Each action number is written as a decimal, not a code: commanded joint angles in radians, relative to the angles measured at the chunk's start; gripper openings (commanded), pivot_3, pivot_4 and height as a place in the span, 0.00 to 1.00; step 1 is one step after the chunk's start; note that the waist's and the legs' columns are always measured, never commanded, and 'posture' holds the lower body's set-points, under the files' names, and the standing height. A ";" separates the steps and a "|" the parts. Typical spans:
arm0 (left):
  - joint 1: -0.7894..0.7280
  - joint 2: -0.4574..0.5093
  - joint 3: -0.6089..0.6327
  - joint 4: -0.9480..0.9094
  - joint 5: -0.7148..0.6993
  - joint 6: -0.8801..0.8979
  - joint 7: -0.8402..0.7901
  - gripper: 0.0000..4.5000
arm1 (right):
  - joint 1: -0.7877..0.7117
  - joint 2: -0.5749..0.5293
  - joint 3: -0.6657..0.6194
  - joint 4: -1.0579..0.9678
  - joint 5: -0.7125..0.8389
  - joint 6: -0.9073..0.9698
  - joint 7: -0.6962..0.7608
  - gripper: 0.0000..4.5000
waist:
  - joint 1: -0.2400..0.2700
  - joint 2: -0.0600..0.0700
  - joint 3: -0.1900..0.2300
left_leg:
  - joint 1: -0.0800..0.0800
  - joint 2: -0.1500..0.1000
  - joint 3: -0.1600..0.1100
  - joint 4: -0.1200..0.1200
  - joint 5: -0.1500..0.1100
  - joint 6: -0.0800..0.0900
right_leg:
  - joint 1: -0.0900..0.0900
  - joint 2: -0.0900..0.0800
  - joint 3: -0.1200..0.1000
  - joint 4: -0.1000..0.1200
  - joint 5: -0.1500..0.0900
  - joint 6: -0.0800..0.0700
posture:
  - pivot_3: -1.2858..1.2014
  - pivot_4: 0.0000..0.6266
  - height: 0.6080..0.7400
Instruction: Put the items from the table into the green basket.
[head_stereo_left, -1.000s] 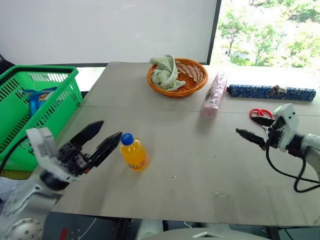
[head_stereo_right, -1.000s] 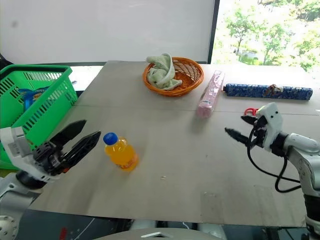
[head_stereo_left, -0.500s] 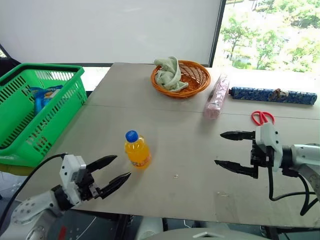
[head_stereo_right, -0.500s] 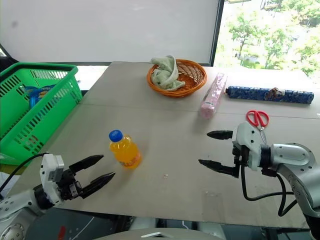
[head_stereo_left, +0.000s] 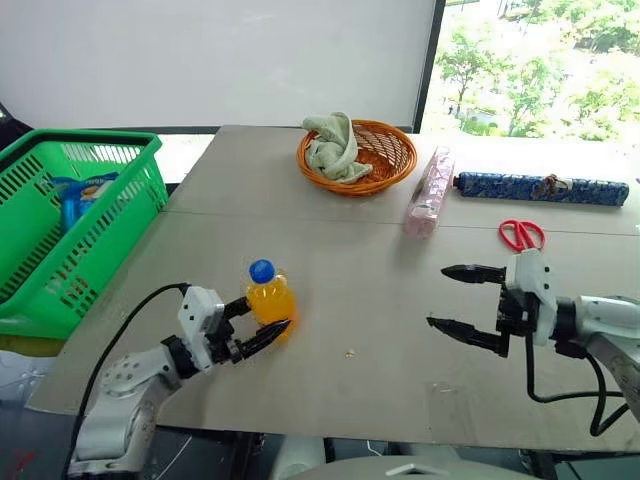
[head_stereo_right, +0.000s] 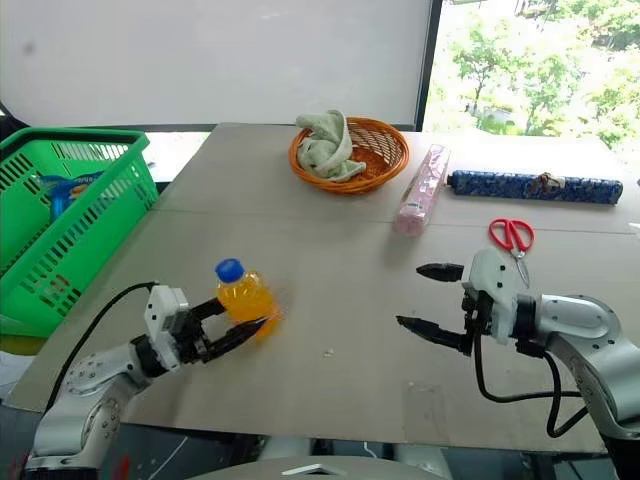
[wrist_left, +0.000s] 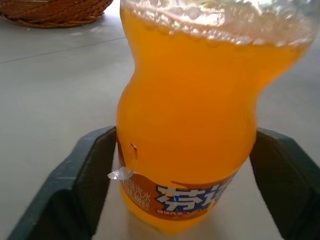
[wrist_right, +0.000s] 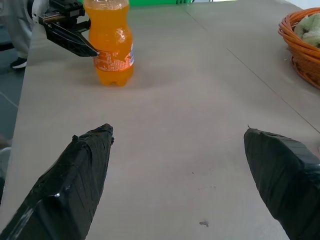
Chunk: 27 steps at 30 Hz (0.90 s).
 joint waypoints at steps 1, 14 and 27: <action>-0.018 -0.018 -0.024 0.017 0.007 -0.060 -0.034 0.65 | -0.001 -0.008 -0.008 -0.050 0.021 -0.009 -0.005 1.00 | -0.001 0.000 0.000 | 0.000 0.000 0.000 0.000 0.000 0.000 | 0.000 0.000 0.000 0.000 0.000 0.000 | 0.51 0.01 1.00; -0.411 0.084 0.463 0.056 -0.278 0.159 0.600 0.65 | -0.427 0.186 0.181 -0.019 0.047 0.099 -0.159 1.00 | -0.001 -0.009 0.007 | 0.001 0.000 -0.004 0.002 0.001 -0.001 | 0.002 0.002 -0.001 0.001 0.000 0.000 | 0.56 0.00 1.00; -0.874 0.561 0.392 0.960 0.169 -0.076 0.782 0.65 | -0.672 0.337 0.229 0.069 0.086 0.201 -0.228 1.00 | 0.043 -0.027 0.012 | -0.012 -0.003 -0.014 0.002 0.004 -0.008 | -0.009 0.004 -0.004 0.000 0.004 -0.005 | 0.57 0.00 1.00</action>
